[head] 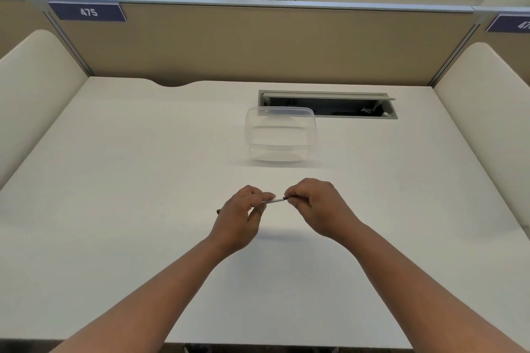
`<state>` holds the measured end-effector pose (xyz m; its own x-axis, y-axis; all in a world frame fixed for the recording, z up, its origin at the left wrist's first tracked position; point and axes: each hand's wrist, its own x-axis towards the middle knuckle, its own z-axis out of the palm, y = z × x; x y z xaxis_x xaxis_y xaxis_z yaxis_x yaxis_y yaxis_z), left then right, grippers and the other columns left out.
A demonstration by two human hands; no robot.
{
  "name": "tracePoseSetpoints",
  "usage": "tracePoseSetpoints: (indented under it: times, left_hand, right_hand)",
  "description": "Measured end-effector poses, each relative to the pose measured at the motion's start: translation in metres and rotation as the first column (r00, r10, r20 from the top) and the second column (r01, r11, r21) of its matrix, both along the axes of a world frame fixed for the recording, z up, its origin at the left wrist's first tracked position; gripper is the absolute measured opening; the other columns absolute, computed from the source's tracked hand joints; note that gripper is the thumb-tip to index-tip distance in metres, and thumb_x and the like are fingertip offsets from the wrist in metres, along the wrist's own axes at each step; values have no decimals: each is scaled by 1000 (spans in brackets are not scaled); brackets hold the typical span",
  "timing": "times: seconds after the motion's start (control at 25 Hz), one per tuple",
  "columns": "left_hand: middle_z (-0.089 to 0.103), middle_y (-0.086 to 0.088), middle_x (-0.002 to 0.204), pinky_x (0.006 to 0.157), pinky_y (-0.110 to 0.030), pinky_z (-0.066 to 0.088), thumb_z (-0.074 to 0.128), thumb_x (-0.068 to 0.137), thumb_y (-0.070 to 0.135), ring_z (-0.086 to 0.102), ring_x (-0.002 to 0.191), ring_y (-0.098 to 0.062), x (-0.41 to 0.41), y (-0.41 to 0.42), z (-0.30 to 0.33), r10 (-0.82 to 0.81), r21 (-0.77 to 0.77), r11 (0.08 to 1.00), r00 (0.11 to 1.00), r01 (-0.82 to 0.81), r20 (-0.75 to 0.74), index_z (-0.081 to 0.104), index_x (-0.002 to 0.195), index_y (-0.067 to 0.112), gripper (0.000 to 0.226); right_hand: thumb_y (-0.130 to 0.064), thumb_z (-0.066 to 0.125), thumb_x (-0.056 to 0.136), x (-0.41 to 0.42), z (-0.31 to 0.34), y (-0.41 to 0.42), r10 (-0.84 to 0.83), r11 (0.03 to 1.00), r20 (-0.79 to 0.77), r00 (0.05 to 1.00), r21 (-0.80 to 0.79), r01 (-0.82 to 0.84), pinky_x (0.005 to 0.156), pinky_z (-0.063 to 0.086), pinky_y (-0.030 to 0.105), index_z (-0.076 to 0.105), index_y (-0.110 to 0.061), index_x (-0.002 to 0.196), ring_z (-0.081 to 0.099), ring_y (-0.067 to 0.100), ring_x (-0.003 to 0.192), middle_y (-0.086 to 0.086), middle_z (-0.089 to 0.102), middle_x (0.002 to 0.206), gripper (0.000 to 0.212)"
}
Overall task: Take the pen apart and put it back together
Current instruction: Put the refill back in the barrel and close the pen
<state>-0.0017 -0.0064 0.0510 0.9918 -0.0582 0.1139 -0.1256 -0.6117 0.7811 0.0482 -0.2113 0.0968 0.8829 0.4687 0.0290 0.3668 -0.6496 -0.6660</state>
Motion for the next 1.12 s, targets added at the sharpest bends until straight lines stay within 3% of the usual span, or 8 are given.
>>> tracePoseSetpoints:
  times: [0.16,0.36,0.48,0.6,0.8,0.96,1.12]
  left_hand:
    - [62,9,97,75,-6,39,57,98,6,59,92,-9,-1,-3,1,-17,-22,1000,1000,17,-9,73,118,23,30]
    - [69,15,97,81,-25,50,61,98,20,63,94,-7,0,-1,-3,-2,-57,998,998,-2,-58,73,114,28,21]
    - [65,17,87,76,-29,51,60,98,32,61,86,-8,1,-1,2,-18,-33,999,995,15,-93,73,112,35,19]
    - [58,14,78,71,-32,48,56,100,38,56,81,-8,1,-3,8,-33,22,999,992,36,-125,71,109,39,18]
    - [57,6,74,64,-31,43,55,100,41,52,76,-12,1,-4,14,-26,108,994,997,34,-75,69,94,35,16]
    - [54,11,69,61,-30,44,58,99,36,52,70,-9,2,-7,15,-22,153,988,1000,21,5,70,93,35,13]
    - [53,14,70,60,-30,47,56,99,34,52,69,-9,3,-9,18,-48,236,971,998,36,45,71,94,33,16]
  right_hand:
    - [-14,66,95,-3,-2,2,-54,998,-86,995,37,57,68,48,29,77,-17,98,59,17,74,1,68,78,12]
    - [-8,72,90,-6,-6,-2,-126,972,-253,959,162,170,68,46,6,75,-17,103,65,-8,73,-16,71,82,16]
    - [-9,71,91,-8,-6,-2,-106,976,-187,977,166,138,66,46,11,76,-16,100,63,0,72,-12,72,80,13]
    - [-13,67,93,-9,-10,-1,-39,992,-25,999,115,42,67,47,23,75,-16,98,58,12,72,-4,70,79,10]
    - [-16,61,95,-12,-12,1,-7,999,112,994,43,2,61,38,23,72,-16,93,50,14,66,-5,60,71,11]
    - [-18,59,96,-14,-12,5,-22,999,82,996,34,19,59,40,31,69,-12,85,48,17,64,1,60,67,16]
    - [-19,57,99,-12,-4,8,-115,987,-253,960,78,139,61,42,31,67,-9,81,49,16,65,12,67,76,23]
